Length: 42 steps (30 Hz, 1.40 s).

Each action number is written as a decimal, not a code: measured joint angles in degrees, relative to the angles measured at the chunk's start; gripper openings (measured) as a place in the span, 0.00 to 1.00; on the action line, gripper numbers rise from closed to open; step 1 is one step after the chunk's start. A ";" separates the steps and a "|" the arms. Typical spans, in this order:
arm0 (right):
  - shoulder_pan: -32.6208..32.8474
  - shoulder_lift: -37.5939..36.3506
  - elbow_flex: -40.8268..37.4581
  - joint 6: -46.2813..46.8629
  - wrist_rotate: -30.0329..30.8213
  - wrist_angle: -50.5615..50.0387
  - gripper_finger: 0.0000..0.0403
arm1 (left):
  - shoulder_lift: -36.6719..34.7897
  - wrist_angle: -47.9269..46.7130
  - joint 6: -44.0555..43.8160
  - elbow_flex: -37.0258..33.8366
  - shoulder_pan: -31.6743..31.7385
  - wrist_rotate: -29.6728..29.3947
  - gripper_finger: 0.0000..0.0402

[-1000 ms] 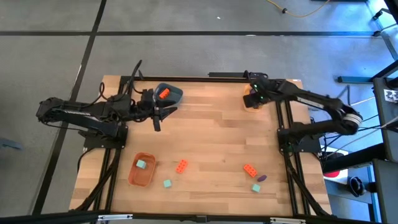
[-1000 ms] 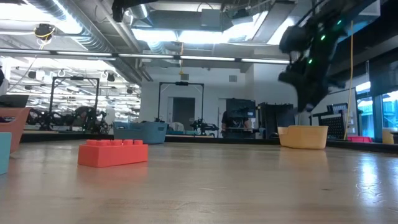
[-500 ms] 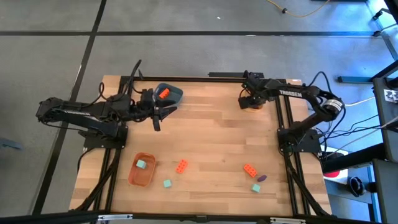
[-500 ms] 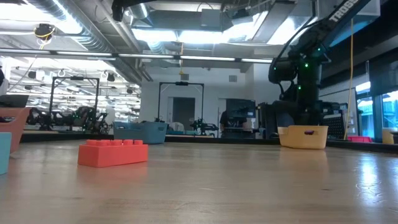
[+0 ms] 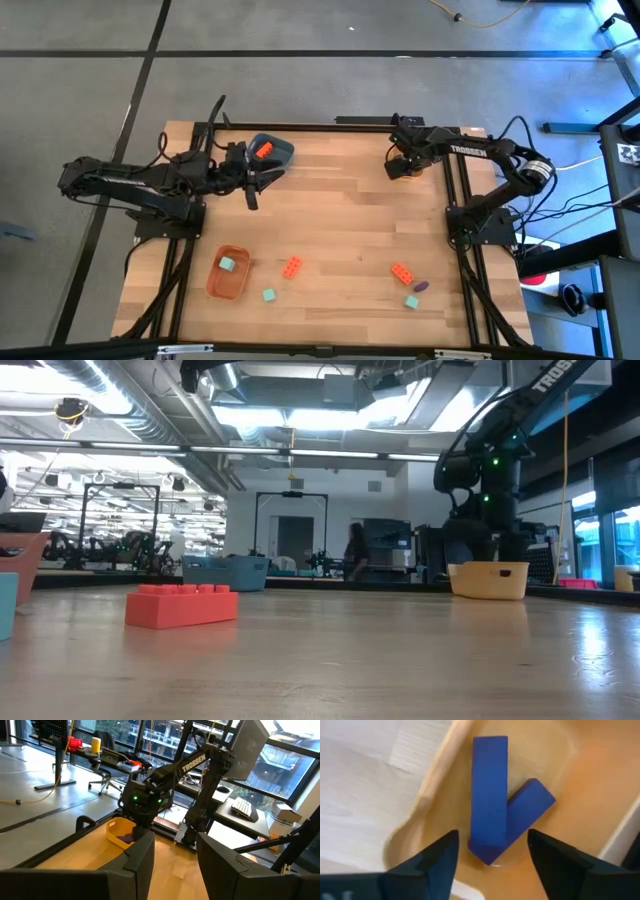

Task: Sort & place blocks by color
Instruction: Put the blue block into the yellow bin

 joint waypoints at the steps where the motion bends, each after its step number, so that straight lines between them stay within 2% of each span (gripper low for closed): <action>1: 0.00 -0.82 0.02 -1.04 -0.09 -0.25 0.62 | 0.00 -0.02 0.00 0.00 0.00 0.00 0.34; 4: 0.00 -4.80 0.02 -3.60 -0.07 -0.80 0.67 | 0.00 -0.02 0.01 0.00 0.00 0.01 0.34; 8: 0.06 -13.06 0.02 -7.04 -0.17 -1.04 0.69 | 0.00 -0.04 0.03 0.00 0.00 1.49 0.34; 11: 1.19 -20.52 0.02 -8.47 -3.37 -0.40 0.69 | -0.56 -0.23 0.03 0.01 0.00 3.74 0.34; 14: 3.14 -27.74 0.04 -8.84 -10.43 3.06 0.69 | -0.95 -0.08 0.08 0.02 0.00 6.13 0.34; 19: 7.70 -36.27 0.04 -5.23 -27.51 14.20 0.69 | -2.29 -0.07 1.54 0.02 0.00 6.67 0.34; 23: 13.32 -39.15 0.04 -2.70 -34.66 26.36 0.69 | -3.41 -0.04 1.53 0.02 0.56 6.71 0.34; 29: 20.67 -39.61 0.09 -3.92 -34.65 37.55 0.69 | -4.79 0.46 1.50 0.02 1.47 9.08 0.34; 42: 24.28 -39.54 0.09 -6.89 -33.97 38.58 0.69 | -4.92 1.07 1.39 0.02 2.56 9.69 0.34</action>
